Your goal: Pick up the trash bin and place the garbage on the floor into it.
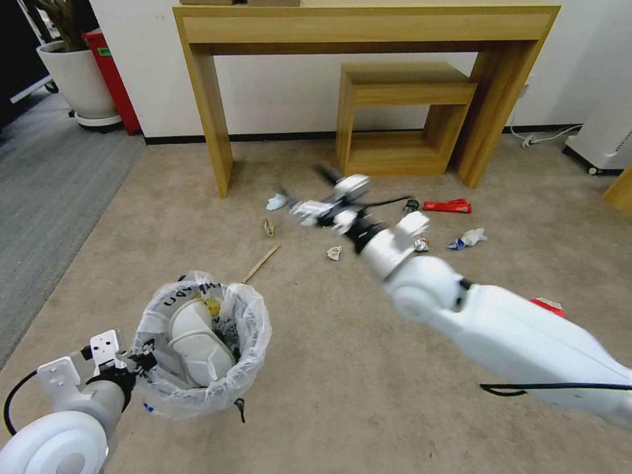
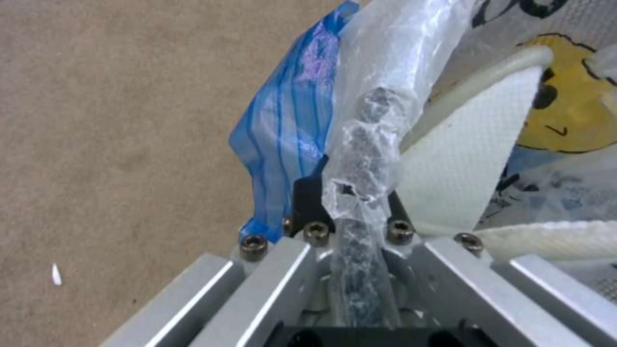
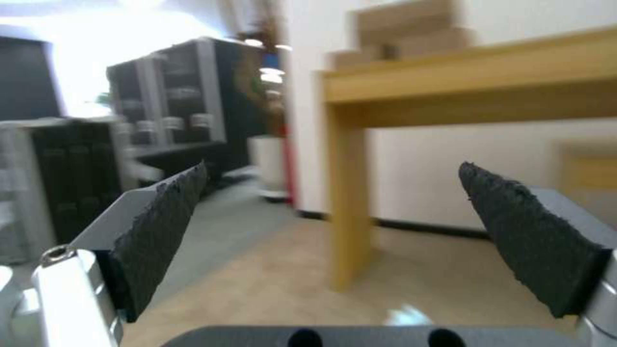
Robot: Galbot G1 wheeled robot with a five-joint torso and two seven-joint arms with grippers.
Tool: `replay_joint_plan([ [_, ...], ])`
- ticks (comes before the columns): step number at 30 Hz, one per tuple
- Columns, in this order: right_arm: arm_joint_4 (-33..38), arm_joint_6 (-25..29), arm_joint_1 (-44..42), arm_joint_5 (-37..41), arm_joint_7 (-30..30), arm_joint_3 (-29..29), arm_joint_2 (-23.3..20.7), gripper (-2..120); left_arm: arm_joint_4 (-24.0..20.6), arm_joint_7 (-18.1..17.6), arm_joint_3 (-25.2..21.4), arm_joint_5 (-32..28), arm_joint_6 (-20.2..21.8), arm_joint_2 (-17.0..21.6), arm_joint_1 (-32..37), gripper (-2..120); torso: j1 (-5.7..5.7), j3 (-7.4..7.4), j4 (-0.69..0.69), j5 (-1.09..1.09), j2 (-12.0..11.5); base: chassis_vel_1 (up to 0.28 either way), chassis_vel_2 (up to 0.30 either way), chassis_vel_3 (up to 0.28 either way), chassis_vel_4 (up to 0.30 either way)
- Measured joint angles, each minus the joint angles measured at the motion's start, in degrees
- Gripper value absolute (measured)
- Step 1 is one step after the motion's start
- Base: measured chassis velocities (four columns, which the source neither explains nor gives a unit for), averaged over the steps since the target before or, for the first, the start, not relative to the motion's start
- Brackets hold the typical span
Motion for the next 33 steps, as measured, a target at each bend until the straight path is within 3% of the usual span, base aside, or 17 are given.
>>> replay_joint_plan([
  [7, 3.9, -2.0, -13.7, -1.6, 4.8, 15.6, -5.7, 100, -1.3, 1.7, -0.7, 1.6, 0.0, -0.7, 2.4, 0, 0.00, 0.00, 0.01, 0.00, 0.0, 0.000, 0.000, 0.000, 0.000],
  [8, 3.9, -2.0, -13.7, -1.6, 4.8, 15.6, -5.7, 100, -1.3, 1.7, -0.7, 1.6, 0.0, -0.7, 2.4, 0, 0.00, 0.00, 0.01, 0.00, 0.0, 0.000, 0.000, 0.000, 0.000],
  [11, 6.9, -6.1, -22.8, -1.2, 6.8, 25.1, -6.2, 100, -1.7, 2.4, 0.0, 3.1, 0.0, -1.3, 2.1, 0, 0.00, 0.00, 0.00, 0.00, 0.0, 0.000, 0.000, 0.000, 0.000],
  [15, 10.1, -11.5, -29.3, -0.3, 10.4, 32.0, -6.1, 100, -2.6, 3.7, -0.4, 4.9, 0.0, -2.0, 3.3, 0, 0.00, -0.01, -0.05, -0.02, 0.0, 0.000, 0.000, 0.000, 0.000],
  [18, 10.4, -12.2, -30.7, -0.4, 10.9, 33.1, -4.9, 100, -3.5, 4.9, -1.3, 6.7, 0.0, -3.3, 5.2, 0, 0.00, 0.00, 0.01, -0.02, 0.0, 0.000, 0.000, 0.000, 0.000],
  [21, 9.9, -10.5, -33.5, -2.6, 9.3, 34.7, -3.3, 100, -4.3, 5.9, -1.5, 8.7, -0.1, -4.5, 5.9, 0, 0.00, 0.00, 0.05, -0.01, 0.0, 0.000, 0.000, 0.000, 0.000],
  [25, 10.4, -6.5, -40.1, -4.9, 5.1, 38.8, -0.7, 100, -5.2, 7.0, -1.1, 10.5, -0.3, -5.6, 6.1, 0, 0.00, 0.00, 0.00, -0.02, 0.0, 0.000, 0.000, 0.000, 0.000],
  [30, 6.8, 3.3, -47.3, -15.4, -4.6, 41.9, 4.4, 100, -5.2, 8.1, -0.7, 12.4, -0.9, -5.8, 6.0, 0, 0.00, 0.00, 0.00, -0.01, 0.0, 0.000, 0.000, 0.000, 0.000],
  [33, 5.5, 5.8, -49.6, -18.0, -6.4, 42.1, 6.9, 100, -4.4, 8.4, -0.6, 12.8, -1.4, -5.7, 5.6, 0, -0.01, -0.01, 0.00, -0.02, 0.0, 0.000, 0.000, 0.000, 0.000],
])
